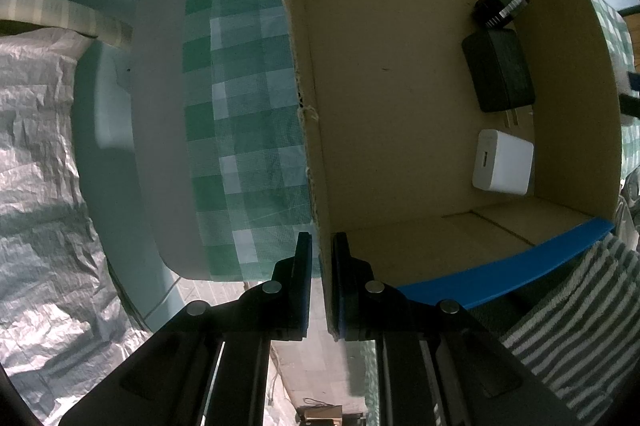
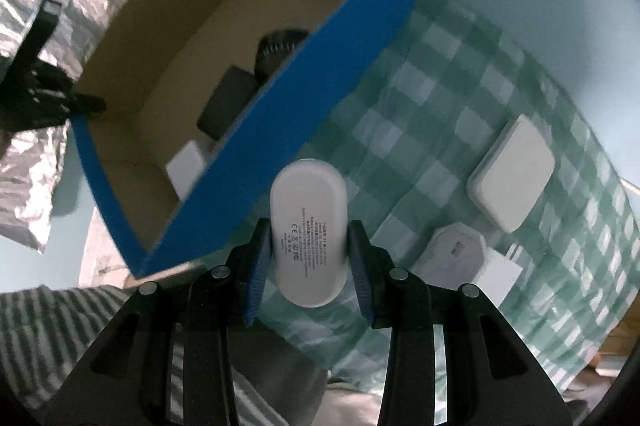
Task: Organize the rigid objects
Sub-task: 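Lift the white power bank with the right tool and carry it over the box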
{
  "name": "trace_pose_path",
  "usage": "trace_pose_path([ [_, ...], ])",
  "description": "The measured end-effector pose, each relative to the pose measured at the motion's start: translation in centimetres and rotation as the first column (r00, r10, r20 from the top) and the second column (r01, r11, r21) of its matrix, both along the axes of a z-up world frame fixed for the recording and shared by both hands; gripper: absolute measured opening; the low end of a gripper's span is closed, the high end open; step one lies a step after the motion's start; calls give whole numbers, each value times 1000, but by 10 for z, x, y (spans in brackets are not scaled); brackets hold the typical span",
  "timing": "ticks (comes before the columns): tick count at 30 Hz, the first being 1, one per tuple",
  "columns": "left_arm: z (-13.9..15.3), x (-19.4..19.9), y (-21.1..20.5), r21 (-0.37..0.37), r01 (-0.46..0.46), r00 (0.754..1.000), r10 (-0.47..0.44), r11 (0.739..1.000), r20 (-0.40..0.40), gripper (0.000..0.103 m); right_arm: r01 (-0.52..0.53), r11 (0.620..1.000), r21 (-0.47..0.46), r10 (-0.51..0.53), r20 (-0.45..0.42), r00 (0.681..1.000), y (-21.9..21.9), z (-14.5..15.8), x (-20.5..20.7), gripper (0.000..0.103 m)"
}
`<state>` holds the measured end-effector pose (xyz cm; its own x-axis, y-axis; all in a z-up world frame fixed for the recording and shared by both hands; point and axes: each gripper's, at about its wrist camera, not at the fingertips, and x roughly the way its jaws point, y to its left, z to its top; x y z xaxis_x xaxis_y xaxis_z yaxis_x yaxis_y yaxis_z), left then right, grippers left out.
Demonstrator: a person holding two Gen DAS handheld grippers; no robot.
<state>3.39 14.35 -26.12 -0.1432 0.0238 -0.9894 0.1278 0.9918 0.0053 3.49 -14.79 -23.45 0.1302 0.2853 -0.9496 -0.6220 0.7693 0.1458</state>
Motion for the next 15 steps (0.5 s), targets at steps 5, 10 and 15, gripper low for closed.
trace_pose_path([
  [5,0,0,-1,0,0,1000,0,1000,2,11,0,1000,22,-1,24,1000,4,26,-3,37],
  [10,2,-1,-1,1,2,1000,-2,1000,5,11,-31,998,46,28,54,998,24,33,-10,37],
  [15,5,-2,-1,-1,4,1000,-4,1000,9,11,-75,996,56,70,83,994,46,49,-8,37],
])
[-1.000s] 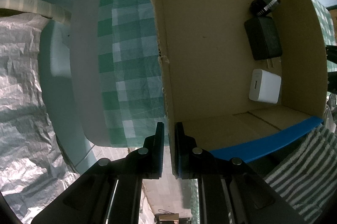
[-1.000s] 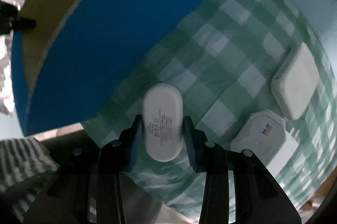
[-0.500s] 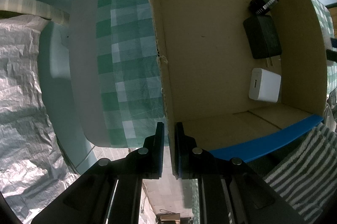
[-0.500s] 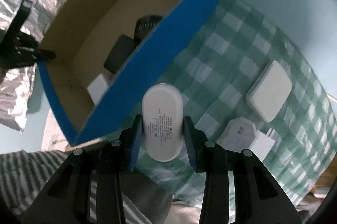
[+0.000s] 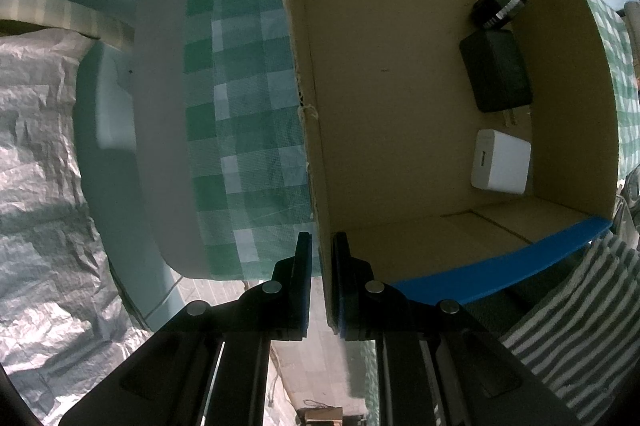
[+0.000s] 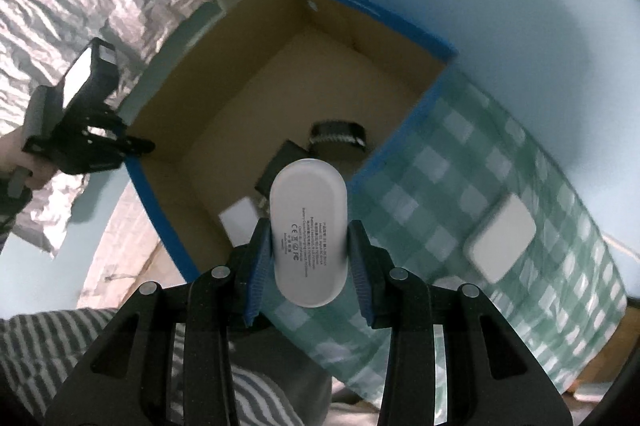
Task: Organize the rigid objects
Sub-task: 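Lift the white power bank with the right tool and carry it over the box, then lower the power bank into the box and open the right tool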
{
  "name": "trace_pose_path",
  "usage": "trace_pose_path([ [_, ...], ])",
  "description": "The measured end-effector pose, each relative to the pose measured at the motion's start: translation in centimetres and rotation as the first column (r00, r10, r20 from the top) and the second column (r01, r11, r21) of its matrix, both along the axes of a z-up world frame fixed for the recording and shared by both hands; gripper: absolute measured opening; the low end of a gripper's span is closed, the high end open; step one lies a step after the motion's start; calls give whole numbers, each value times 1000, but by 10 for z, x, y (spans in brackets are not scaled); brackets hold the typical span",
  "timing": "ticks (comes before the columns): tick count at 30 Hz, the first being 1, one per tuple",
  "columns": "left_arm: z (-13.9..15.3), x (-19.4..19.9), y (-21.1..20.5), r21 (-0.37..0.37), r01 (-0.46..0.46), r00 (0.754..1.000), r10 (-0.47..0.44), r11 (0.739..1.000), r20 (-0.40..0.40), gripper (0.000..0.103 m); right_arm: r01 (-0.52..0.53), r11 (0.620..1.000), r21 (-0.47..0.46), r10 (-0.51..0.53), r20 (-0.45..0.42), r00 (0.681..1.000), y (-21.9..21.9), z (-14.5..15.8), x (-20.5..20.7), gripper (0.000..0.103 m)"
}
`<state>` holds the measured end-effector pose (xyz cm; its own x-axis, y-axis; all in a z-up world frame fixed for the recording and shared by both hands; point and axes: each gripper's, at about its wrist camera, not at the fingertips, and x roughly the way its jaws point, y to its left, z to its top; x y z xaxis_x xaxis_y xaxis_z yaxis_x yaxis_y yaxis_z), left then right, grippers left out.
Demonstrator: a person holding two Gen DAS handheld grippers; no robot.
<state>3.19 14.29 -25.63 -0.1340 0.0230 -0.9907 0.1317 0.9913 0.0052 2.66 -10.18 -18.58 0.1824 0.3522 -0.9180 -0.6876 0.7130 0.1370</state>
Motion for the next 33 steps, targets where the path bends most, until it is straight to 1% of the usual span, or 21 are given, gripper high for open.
trace_pose_path([
  [4,1,0,0,2,-3,1000,3,1000,2,11,-31,1000,-5,31,8,999,20,0,1,37],
  [9,0,-1,0,4,-1,1000,1,1000,3,11,-57,998,-22,57,-6,998,44,-5,4,37],
  [16,1,-2,2,4,-5,1000,5,1000,9,11,-80,995,-66,78,-36,996,70,-28,7,37],
  [19,3,-2,2,-1,-8,1000,8,1000,12,11,-79,993,-90,74,-62,995,74,-44,8,37],
  [22,3,-3,2,-2,-8,1000,8,1000,12,11,-81,989,-126,74,-63,995,75,-59,7,37],
  [25,4,-3,3,-5,-9,1000,10,1000,14,11,-59,987,-147,48,-71,996,70,-71,8,37],
  [28,4,-2,3,-4,-8,1000,8,1000,12,11,-53,989,-134,46,-59,997,69,-70,6,37],
  [33,2,-2,2,0,-7,1000,7,1000,11,11,-55,987,-149,49,-41,998,74,-71,4,38],
])
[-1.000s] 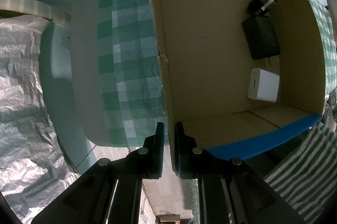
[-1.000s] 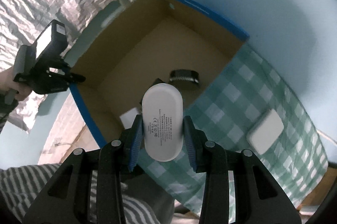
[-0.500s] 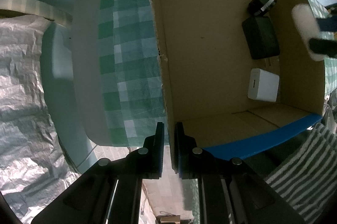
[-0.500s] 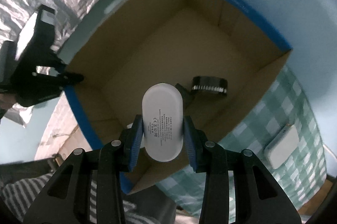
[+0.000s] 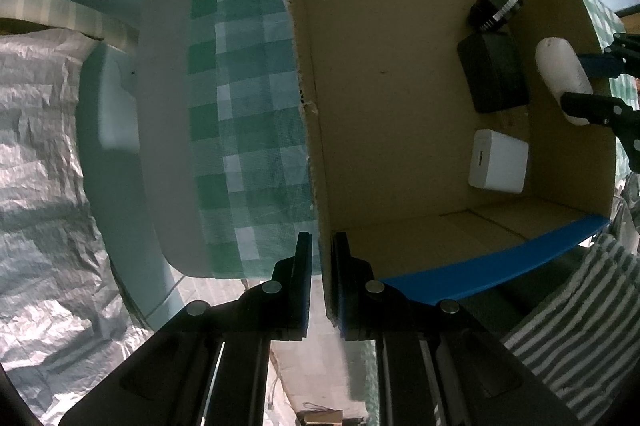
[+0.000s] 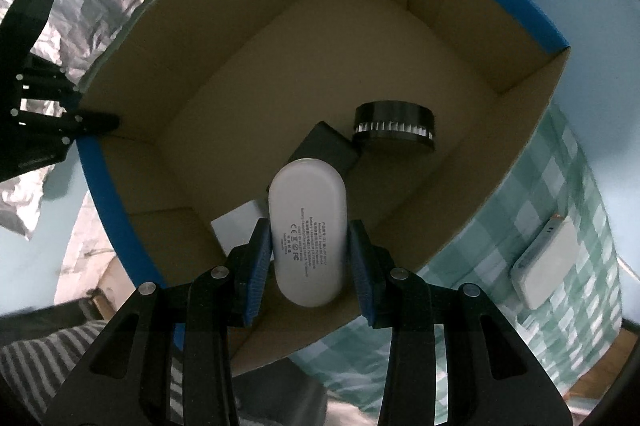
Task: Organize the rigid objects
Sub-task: 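Lower the power bank into the box and open the right tool, then move the right tool to the white square charger and grasp it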
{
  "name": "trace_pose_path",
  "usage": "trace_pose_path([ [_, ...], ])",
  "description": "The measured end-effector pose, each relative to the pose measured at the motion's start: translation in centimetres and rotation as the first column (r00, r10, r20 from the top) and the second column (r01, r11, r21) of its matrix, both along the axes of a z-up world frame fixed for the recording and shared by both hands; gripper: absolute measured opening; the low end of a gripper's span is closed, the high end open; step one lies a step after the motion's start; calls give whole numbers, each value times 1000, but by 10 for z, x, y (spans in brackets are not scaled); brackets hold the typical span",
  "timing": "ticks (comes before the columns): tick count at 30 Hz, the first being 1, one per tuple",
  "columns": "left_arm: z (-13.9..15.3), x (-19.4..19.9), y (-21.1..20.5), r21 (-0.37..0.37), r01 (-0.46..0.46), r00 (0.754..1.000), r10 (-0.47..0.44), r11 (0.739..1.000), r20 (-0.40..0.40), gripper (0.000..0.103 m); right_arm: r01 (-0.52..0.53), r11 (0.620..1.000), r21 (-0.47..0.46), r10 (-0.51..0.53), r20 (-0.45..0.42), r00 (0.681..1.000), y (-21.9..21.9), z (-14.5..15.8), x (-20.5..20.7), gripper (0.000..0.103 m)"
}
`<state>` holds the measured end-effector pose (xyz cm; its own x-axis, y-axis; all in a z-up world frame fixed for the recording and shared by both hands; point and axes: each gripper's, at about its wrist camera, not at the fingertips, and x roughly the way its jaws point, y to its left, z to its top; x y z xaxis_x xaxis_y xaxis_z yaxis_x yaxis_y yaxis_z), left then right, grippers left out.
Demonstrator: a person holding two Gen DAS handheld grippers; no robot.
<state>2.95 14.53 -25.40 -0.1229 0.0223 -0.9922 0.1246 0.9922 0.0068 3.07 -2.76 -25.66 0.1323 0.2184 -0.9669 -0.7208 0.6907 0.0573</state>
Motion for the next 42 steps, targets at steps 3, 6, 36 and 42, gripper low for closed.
trace_pose_path([
  [3,0,0,0,2,3,1000,-3,1000,-1,11,1,1000,7,-2,7,1000,1,0,-3,40],
  [6,0,0,-2,3,7,1000,-7,1000,-2,11,9,1000,20,-9,2,1000,-1,0,-3,42],
  [36,-1,-1,-1,6,5,1000,-5,1000,-7,11,183,982,41,-185,64,981,-109,45,1,62],
  [42,-1,-2,-3,15,12,1000,-12,1000,-10,11,346,938,-10,-346,33,938,-173,18,20,63],
])
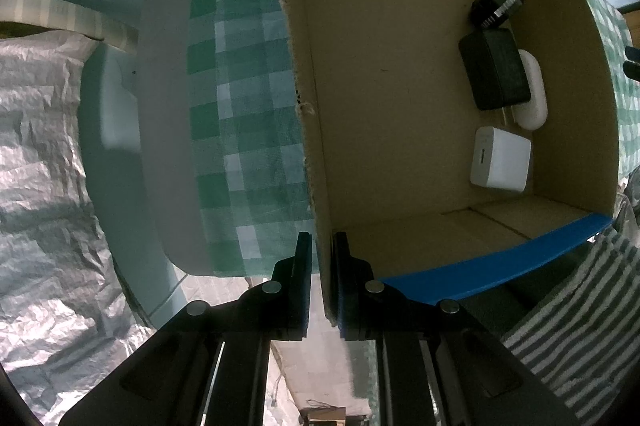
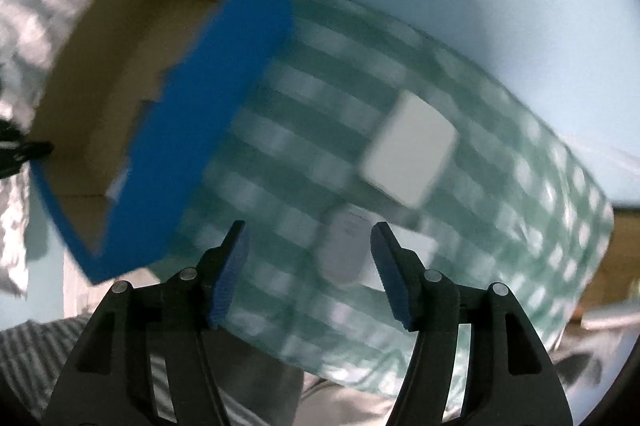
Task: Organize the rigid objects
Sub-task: 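Move the right tool to the white square charger and grasp it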
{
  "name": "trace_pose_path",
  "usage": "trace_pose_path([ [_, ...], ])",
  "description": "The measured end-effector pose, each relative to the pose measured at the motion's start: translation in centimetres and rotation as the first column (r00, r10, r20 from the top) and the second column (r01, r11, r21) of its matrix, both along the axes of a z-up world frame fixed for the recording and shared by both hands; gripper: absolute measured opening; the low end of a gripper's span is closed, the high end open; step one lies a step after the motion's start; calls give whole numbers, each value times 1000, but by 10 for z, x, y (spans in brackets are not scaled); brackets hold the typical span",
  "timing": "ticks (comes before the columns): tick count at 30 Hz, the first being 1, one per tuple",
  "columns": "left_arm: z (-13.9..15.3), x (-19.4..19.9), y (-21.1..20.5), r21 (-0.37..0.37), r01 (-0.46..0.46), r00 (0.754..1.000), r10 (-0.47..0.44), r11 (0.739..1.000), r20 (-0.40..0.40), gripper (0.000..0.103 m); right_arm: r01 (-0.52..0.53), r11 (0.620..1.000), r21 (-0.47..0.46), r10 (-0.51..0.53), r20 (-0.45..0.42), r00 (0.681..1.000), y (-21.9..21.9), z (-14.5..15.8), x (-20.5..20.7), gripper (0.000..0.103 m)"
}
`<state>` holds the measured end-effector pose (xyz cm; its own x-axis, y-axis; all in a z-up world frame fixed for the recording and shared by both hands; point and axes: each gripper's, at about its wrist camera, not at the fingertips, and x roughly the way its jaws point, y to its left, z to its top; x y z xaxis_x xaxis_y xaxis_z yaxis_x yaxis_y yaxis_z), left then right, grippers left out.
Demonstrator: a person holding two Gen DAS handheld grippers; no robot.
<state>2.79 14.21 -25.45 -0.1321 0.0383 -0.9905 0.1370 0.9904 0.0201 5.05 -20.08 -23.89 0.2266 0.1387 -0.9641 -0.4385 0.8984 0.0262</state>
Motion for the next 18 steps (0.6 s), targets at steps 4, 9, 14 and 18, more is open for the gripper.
trace_pose_path([
  [4,0,-1,0,3,3,1000,-3,1000,0,11,122,992,-34,-123,-24,992,-40,-23,10,63],
  [9,1,-1,-2,7,10,1000,-10,1000,-2,11,200,977,-77,-202,-17,979,-66,-41,12,63],
  [14,1,-1,-2,8,9,1000,-9,1000,-2,11,226,971,-80,-230,-41,972,-76,-57,12,63],
  [18,1,-1,-3,9,10,1000,-10,1000,-2,11,242,968,-62,-246,-54,968,-77,-65,13,63],
])
